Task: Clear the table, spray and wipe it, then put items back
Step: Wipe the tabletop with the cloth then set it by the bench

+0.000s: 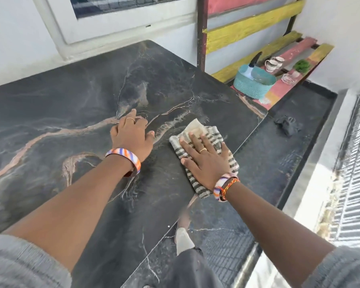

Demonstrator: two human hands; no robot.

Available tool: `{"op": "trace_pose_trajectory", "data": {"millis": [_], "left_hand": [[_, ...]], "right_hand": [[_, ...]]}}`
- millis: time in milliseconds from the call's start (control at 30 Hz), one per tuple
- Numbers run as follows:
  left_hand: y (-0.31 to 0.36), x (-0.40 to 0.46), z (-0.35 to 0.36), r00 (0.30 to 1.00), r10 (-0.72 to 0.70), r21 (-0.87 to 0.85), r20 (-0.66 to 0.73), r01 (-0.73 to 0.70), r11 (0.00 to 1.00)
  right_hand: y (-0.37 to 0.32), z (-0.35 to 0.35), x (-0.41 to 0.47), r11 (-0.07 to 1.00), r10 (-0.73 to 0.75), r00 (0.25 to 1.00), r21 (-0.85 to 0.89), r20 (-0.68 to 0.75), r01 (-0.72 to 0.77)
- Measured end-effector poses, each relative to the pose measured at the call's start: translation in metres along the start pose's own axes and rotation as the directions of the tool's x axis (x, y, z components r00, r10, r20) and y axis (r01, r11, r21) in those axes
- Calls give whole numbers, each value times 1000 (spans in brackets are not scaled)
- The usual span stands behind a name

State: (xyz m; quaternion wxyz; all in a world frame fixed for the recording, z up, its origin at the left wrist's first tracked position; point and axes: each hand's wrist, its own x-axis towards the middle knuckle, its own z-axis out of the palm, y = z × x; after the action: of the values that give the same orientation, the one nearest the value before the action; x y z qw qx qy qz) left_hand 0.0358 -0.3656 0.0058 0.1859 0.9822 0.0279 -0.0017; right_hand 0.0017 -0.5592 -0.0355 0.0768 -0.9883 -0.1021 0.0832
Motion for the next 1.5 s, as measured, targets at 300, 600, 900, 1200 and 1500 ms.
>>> {"op": "trace_pose_trajectory", "data": {"millis": [300,600,900,1200,1500], "left_hand": [[0,34,-4,999,-24,-36,-40,23,999],[-19,82,0,990,-121,-34,-70,118,992],[-74,188,-16,920,-367,-79,-140,359,930],[-137,228,-27,824,-519,-98,-228,511,854],[-173,190,-31,722,-640,-153,-264,624,767]], "right_hand": [[-9,-4,16,998,-66,996,11,62,65],[-14,-19,119,995,-95,994,-10,60,96],[-53,-30,268,951,-305,950,-32,70,308],[-146,-35,427,936,-352,933,-5,69,353],[-206,-28,434,901,-432,899,-22,73,434]]}}
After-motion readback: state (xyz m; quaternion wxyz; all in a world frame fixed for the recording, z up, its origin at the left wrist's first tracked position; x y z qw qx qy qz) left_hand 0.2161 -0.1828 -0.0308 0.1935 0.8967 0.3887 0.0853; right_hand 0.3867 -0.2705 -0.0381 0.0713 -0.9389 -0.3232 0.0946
